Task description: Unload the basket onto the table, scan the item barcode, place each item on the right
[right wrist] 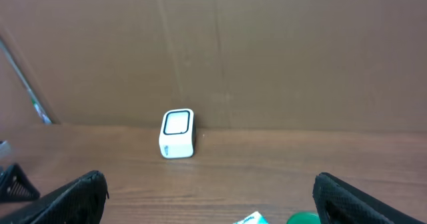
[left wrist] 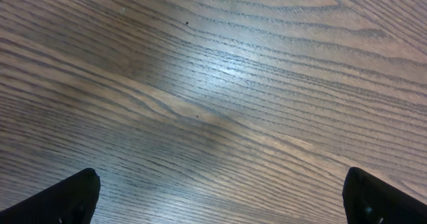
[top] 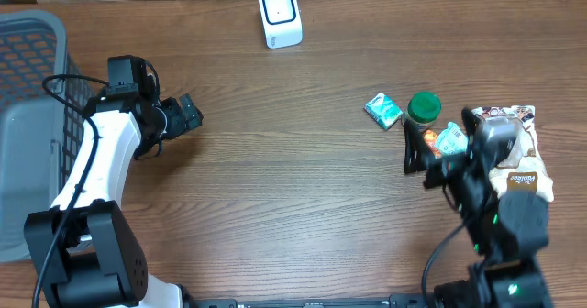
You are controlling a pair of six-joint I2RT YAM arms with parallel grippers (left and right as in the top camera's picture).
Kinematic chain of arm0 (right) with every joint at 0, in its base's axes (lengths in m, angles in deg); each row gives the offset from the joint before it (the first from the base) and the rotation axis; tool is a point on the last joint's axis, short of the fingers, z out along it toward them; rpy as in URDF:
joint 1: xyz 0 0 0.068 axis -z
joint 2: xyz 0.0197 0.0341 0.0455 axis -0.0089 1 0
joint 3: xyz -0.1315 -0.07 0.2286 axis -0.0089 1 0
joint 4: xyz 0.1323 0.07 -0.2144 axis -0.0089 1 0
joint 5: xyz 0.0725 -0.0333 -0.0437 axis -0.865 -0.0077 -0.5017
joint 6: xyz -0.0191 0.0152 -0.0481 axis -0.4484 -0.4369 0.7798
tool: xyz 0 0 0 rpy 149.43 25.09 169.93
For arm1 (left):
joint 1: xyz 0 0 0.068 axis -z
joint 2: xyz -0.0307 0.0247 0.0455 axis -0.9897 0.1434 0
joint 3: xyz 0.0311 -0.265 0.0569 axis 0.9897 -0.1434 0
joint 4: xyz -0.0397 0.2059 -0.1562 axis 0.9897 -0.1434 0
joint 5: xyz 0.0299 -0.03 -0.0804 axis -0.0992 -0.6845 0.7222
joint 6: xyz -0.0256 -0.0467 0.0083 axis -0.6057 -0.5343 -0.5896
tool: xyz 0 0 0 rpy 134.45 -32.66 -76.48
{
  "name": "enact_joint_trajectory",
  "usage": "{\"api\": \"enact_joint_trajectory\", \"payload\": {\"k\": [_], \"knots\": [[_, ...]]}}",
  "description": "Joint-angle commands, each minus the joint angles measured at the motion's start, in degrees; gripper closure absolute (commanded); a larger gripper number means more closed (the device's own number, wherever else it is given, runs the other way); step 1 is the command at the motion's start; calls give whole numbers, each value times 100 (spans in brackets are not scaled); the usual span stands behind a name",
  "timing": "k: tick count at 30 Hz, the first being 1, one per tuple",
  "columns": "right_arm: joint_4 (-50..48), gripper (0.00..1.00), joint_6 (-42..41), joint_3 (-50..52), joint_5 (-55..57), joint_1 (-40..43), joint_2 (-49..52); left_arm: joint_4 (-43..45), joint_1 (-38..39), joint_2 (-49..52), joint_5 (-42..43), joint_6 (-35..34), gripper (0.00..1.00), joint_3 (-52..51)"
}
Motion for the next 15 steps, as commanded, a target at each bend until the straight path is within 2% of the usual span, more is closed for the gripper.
{"api": "enact_joint_trajectory", "payload": {"k": [1, 6, 11, 15], "knots": [[-269, 0, -22, 874, -127, 22, -905, -13, -24, -118, -20, 4, 0, 107], [-903, 0, -22, 2214, -127, 22, -2044, -13, -24, -118, -20, 4, 0, 107], [-1484, 0, -22, 2973, -175, 22, -2409, -13, -24, -118, -20, 4, 0, 107], [-1005, 0, -17, 2999, -168, 17, -2557, -13, -24, -118, -20, 4, 0, 107]]}}
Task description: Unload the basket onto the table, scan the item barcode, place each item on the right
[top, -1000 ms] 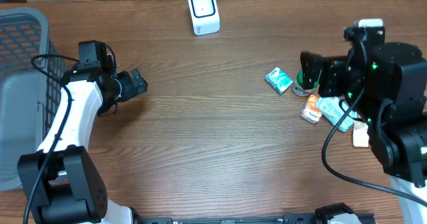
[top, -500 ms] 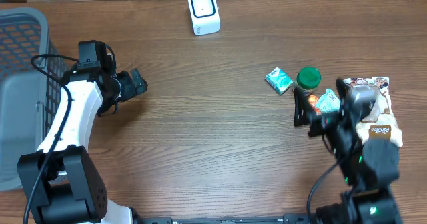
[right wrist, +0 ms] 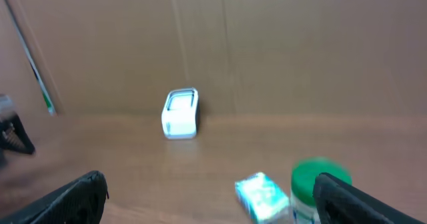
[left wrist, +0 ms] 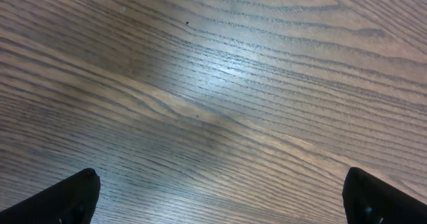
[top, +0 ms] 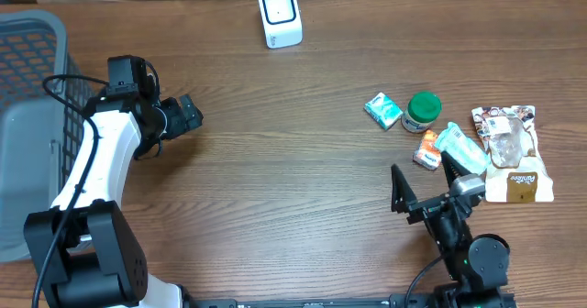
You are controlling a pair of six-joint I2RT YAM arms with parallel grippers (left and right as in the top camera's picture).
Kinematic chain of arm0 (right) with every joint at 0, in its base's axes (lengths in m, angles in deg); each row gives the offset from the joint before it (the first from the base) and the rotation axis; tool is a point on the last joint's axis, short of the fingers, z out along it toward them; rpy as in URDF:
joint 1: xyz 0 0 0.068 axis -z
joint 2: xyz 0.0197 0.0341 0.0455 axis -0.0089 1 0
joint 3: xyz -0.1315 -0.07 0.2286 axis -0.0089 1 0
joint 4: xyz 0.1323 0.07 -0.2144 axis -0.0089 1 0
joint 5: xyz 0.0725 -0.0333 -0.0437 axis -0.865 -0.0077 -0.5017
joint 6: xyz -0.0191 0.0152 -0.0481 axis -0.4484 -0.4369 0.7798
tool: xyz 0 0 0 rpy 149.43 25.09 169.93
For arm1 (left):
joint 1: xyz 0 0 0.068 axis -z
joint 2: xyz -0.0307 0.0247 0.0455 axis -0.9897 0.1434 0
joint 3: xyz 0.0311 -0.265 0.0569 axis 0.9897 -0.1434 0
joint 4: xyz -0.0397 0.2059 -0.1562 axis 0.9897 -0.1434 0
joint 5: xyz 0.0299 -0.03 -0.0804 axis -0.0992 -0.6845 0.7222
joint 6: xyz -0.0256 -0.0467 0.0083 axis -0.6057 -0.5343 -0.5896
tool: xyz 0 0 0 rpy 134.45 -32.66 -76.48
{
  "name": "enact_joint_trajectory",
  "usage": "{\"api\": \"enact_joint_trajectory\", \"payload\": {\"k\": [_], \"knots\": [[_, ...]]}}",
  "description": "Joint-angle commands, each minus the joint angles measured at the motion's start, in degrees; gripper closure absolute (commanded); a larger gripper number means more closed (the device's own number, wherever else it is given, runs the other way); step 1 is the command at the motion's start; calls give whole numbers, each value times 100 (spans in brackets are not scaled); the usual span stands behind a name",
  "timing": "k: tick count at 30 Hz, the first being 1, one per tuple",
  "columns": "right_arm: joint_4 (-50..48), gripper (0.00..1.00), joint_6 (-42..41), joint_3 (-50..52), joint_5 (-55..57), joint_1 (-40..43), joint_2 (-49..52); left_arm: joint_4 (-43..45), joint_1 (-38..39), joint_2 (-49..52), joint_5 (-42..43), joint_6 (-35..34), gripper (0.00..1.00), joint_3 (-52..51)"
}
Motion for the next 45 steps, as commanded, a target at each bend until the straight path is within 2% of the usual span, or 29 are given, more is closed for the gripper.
{"api": "enact_joint_trajectory", "payload": {"k": [1, 4, 45], "knots": [[256, 0, -22, 59, -33, 17, -219, -2, -24, -118, -22, 4, 0, 103], [894, 0, -26, 61, -35, 15, -455, -2, -24, -118, -22, 4, 0, 103], [839, 0, -170, 59, -184, 11, -533, -4, -17, -103, -20, 4, 0, 103]]}}
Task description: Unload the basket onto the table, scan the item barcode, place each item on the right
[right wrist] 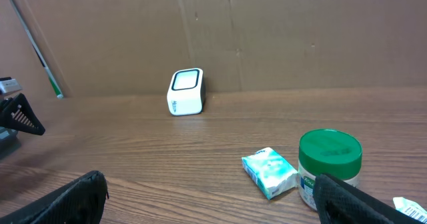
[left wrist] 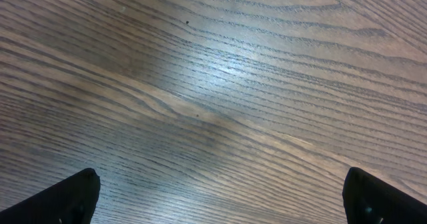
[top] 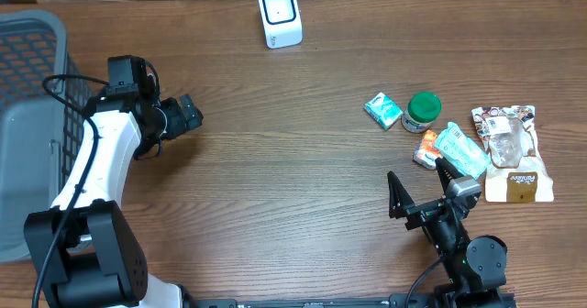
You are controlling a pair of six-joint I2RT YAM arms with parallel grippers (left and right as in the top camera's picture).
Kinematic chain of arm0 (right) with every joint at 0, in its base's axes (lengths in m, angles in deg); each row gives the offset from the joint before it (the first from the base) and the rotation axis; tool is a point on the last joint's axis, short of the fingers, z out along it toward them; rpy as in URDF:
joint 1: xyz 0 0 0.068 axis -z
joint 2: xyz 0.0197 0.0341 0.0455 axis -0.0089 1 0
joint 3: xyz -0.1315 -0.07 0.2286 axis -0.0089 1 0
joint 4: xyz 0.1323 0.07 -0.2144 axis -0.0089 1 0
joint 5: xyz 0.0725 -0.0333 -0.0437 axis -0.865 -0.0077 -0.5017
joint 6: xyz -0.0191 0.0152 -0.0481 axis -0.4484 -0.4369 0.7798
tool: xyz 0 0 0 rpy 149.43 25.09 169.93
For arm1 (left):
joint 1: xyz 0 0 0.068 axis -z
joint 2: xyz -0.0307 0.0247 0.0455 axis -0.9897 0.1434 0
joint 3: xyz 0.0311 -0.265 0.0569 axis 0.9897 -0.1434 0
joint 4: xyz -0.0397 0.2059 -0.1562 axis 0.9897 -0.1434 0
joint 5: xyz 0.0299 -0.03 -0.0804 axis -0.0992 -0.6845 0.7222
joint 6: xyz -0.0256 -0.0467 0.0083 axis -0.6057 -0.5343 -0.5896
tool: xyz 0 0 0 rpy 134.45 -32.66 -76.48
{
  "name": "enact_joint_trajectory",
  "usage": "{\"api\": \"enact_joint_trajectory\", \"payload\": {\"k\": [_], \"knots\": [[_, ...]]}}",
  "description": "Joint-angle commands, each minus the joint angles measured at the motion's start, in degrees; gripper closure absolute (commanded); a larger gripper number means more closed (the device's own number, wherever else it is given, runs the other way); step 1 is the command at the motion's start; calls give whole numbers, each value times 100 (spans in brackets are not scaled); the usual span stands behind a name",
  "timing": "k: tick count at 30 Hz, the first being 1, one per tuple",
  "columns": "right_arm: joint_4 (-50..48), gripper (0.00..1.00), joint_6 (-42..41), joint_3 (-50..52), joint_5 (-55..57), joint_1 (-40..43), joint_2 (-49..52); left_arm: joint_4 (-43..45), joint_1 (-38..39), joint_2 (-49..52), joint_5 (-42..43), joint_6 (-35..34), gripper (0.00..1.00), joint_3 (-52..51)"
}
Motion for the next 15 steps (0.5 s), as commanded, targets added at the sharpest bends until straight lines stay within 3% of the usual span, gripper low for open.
{"api": "enact_joint_trajectory", "payload": {"k": [1, 8, 15], "knots": [[-26, 0, -33, 61, -31, 11, -68, 2, -20, -103, -22, 4, 0, 103], [-26, 0, -33, 59, -31, 11, -68, -2, -15, -761, -37, 28, 0, 101], [-26, 0, -33, 59, -31, 11, -68, -9, -17, -2369, -1137, 433, 0, 101]]}}
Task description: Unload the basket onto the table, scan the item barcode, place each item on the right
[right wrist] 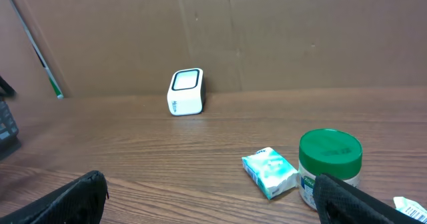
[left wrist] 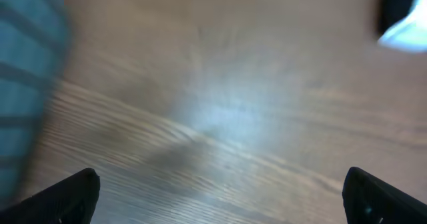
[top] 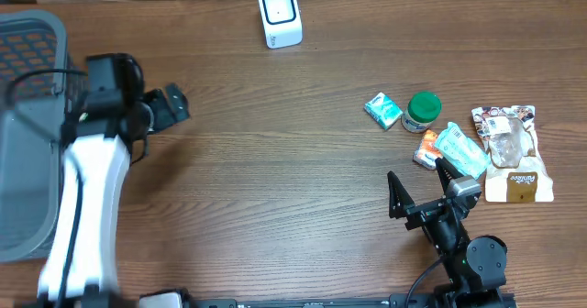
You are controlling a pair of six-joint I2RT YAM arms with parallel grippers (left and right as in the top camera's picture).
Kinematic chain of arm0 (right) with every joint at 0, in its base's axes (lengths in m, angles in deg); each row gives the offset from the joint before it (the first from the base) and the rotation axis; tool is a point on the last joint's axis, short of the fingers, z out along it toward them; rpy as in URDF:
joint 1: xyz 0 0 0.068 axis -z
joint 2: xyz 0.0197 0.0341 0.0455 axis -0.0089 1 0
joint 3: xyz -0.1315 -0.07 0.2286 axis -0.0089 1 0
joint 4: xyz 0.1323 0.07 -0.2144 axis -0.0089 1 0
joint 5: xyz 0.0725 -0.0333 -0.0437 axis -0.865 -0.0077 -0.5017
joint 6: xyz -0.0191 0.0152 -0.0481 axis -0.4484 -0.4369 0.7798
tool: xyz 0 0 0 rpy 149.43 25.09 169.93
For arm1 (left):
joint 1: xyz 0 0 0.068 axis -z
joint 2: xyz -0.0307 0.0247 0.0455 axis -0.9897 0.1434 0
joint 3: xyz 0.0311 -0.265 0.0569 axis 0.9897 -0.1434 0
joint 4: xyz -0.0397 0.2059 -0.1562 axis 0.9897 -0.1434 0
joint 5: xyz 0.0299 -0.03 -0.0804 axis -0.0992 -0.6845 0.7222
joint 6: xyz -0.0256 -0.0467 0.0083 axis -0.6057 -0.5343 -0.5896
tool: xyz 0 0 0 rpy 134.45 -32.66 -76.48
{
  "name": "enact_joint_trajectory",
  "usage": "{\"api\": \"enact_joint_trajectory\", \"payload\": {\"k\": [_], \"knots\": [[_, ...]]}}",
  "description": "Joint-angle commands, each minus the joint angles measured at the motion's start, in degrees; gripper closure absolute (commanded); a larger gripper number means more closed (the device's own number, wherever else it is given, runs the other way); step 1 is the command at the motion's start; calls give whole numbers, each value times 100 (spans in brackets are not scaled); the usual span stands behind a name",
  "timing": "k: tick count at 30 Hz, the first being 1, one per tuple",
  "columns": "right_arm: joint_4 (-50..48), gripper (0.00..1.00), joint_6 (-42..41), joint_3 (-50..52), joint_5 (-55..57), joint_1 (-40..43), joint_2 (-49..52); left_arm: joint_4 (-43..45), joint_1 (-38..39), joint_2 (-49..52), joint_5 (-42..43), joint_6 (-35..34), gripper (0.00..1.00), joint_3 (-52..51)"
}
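The white barcode scanner (top: 280, 15) stands at the table's far edge, also in the right wrist view (right wrist: 185, 101). Items lie at the right: a teal tissue pack (top: 382, 111), a green-lidded jar (top: 424, 110), a small orange item (top: 426, 149), a teal pouch (top: 461, 149) and a snack bag (top: 512, 152). My right gripper (top: 420, 187) is open and empty, low near the front edge, facing the pack (right wrist: 269, 173) and jar (right wrist: 329, 159). At the far left, my left gripper (top: 170, 104) is open and empty; its view is motion-blurred.
A grey basket (top: 27, 115) takes up the left edge, right beside the left arm, and shows as a blue-grey blur (left wrist: 27, 84) in the left wrist view. A cardboard wall (right wrist: 267, 31) backs the table behind the scanner.
My left arm has shifted up and toward the basket, its gripper now further left and back, and its view has gone blurred. The right arm and the items are unchanged.
At first my right gripper stood open over the pile of items at the right. Half a second later it was low near the front edge, left of the items, and it has stayed there. The left arm stayed still until now.
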Motion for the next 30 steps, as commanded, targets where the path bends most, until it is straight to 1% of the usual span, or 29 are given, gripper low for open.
{"api": "enact_joint_trajectory", "payload": {"k": [1, 4, 8, 11, 13, 15, 16, 19, 21, 23, 26, 27, 30], "knots": [[-24, 0, -20, 59, -33, 11, -68, -7, -17, -975, -573, 219, 0, 98], [-24, 0, -20, 59, -33, 11, -68, -164, -31, -1668, -870, 332, 0, 98], [-24, 0, -20, 59, -33, 11, -68, -549, -31, -2369, -942, 876, 0, 98], [-24, 0, -20, 59, -33, 11, -68, -726, -31, -2522, -850, 1108, 1, 92], [-24, 0, -20, 59, -33, 11, -68, -531, -35, -2577, -577, 1257, 0, -48], [-24, 0, -20, 59, -33, 11, -68, -24, -35, -2776, -166, 1534, 0, -382], [-24, 0, -20, 59, -33, 11, -68, 791, -33, -3097, 251, 1784, 0, -951], [-24, 0, -20, 59, -33, 11, -68, 2162, -33, -3681, 793, 2061, 1, -2055], [-24, 0, -20, 59, -33, 11, -68, 2935, -24, -4133, 977, 2177, 0, -2817], [-24, 0, -20, 59, -33, 11, -68, 3571, -15, -4564, 975, 2175, 0, -3508], [-24, 0, -20, 59, -33, 11, -68, 4358, -11, -5261, 966, 2347, 0, -4481], [-24, 0, -20, 59, -33, 11, -68, 4566, 0, -5528, 966, 2527, 1, -4811], [-24, 0, -20, 59, -33, 11, -68, 4811, 96, -6194, 966, 3126, 0, -5504]]}}
